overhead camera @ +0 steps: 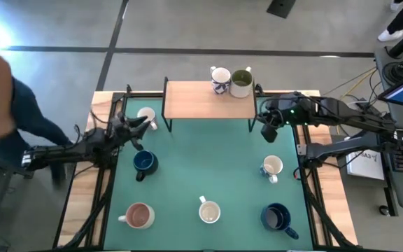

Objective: Place coffee mugs
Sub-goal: Put the dark blue mug on the shelf

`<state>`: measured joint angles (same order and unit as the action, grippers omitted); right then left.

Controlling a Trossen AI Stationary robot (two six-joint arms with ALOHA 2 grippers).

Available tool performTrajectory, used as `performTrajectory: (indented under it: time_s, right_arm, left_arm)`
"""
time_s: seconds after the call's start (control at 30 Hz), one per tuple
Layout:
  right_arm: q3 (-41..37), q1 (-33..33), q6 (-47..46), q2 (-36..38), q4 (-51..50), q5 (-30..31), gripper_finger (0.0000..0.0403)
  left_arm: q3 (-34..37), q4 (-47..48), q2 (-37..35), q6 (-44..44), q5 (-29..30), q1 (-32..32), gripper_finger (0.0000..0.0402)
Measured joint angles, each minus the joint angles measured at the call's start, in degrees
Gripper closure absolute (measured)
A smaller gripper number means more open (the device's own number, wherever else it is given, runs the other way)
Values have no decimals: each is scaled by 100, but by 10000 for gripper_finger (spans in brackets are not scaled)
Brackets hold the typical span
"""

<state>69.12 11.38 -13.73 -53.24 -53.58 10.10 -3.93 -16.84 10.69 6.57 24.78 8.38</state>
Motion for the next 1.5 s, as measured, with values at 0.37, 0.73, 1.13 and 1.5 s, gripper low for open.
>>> performTrajectory:
  time_s: [0.37,0.73,1.13,1.5]
  right_arm:
    - [-677,0,87,97,965,1,339]
    - [-791,0,299,-239,977,32,339]
    - [-786,0,388,-236,890,45,339]
    - [-804,0,476,-233,689,47,339]
  left_arm:
    - [-2381,4524,1806,313,666,189,285]
    - [-3392,5569,3247,805,503,1058,285]
    - [-3971,5926,4770,973,-453,1858,285]
    - [-4384,6488,5121,1151,-772,1876,285]
